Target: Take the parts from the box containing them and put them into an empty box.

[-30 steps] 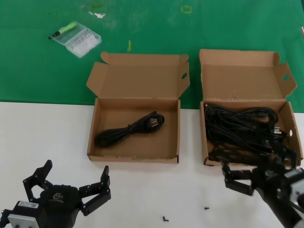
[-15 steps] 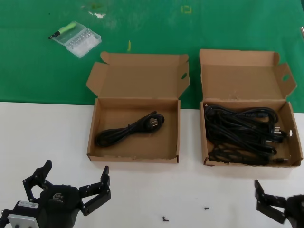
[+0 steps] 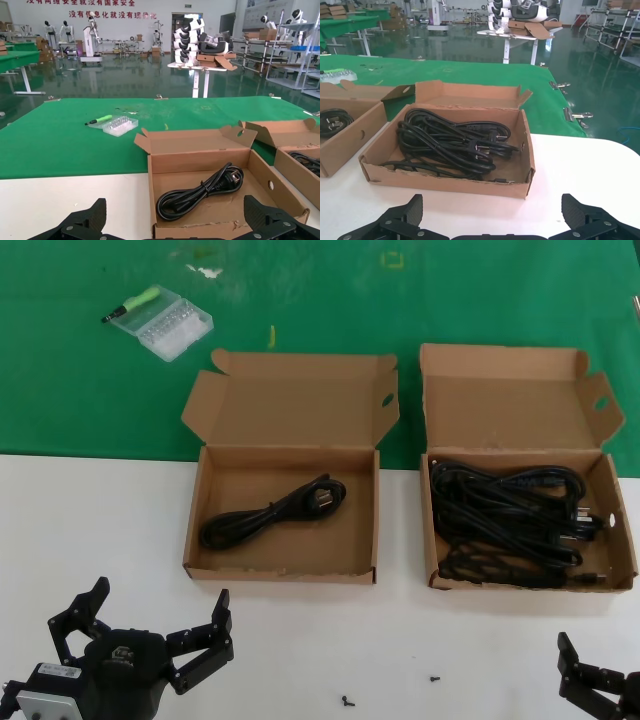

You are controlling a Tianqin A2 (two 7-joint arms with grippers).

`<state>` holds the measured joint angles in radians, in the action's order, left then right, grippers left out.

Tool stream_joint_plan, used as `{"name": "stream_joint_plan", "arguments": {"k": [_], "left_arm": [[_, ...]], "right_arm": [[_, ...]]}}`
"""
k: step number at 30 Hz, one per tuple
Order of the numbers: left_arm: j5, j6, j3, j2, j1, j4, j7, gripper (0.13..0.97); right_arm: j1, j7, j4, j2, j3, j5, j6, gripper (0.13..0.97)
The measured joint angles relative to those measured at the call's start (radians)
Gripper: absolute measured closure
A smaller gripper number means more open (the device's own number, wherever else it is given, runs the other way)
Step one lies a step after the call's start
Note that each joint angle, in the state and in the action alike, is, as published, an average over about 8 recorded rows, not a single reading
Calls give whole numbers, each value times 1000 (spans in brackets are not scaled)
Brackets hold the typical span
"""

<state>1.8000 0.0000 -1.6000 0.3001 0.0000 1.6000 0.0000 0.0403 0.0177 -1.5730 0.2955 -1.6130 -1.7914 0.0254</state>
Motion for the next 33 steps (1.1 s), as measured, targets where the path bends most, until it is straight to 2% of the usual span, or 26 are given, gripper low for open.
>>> {"name": "stream_joint_plan", "arguments": {"k": [33], "left_arm": [[0, 0, 0, 0, 0, 0, 0, 132]], "right_arm": [[0, 0, 0, 0, 0, 0, 0, 129]]}}
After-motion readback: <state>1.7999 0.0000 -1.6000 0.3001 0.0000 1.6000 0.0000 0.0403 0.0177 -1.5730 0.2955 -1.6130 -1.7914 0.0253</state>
